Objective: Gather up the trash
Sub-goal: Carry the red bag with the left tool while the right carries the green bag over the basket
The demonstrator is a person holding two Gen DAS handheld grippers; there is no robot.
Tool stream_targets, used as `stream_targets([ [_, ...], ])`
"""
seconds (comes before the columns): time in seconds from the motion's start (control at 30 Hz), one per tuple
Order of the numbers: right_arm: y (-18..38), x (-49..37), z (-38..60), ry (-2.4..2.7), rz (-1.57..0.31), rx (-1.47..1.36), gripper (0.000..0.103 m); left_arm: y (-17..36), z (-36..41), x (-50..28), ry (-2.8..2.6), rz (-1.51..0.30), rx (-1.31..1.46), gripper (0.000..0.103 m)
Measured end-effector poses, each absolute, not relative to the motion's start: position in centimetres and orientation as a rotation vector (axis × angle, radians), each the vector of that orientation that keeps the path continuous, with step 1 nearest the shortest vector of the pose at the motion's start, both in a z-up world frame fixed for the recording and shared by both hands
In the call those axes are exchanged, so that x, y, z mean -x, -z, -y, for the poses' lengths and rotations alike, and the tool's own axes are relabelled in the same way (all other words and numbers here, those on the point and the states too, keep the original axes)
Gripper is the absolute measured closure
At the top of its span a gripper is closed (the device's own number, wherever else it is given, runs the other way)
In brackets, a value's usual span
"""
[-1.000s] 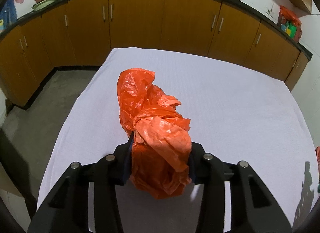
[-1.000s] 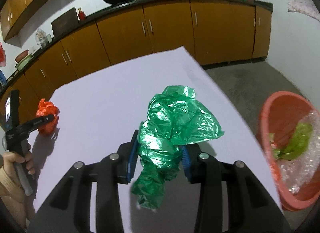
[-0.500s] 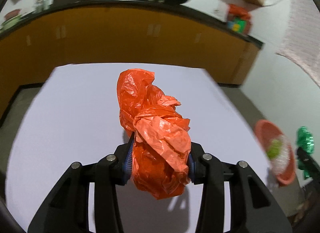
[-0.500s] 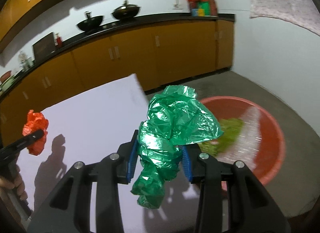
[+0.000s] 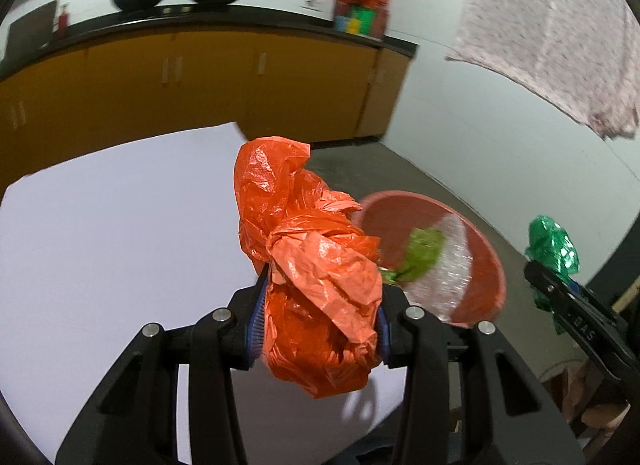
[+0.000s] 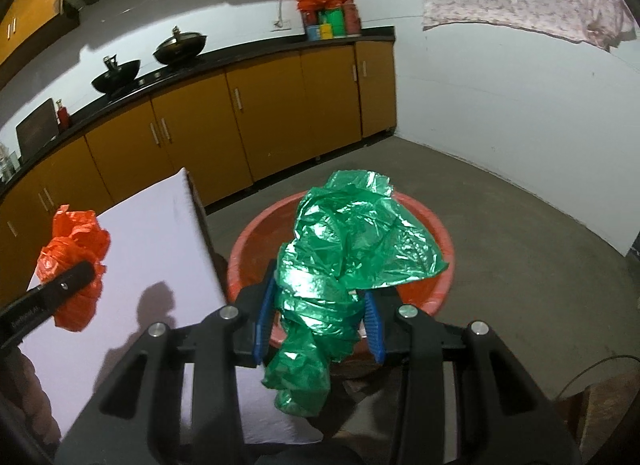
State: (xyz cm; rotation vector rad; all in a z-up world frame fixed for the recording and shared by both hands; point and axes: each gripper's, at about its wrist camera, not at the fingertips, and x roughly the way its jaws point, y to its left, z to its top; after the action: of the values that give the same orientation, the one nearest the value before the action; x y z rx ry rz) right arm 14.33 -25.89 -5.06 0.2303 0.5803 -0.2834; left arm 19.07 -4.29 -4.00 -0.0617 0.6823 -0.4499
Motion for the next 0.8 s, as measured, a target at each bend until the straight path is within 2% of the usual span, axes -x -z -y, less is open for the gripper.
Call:
stream_targets([
  [0.3, 4.9, -13.8, 27.9, 0.344, -0.565, -0.204, 0.065, 3.9, 9.2, -19.5, 0.515, -0.677, -0.023, 0.060],
  [0.8, 4.9, -15.5, 30.2, 0.385, -0.578, -0.183, 0.065, 5.1, 12.9, -21.2, 0.573, -0.710, -0.084, 0.059],
])
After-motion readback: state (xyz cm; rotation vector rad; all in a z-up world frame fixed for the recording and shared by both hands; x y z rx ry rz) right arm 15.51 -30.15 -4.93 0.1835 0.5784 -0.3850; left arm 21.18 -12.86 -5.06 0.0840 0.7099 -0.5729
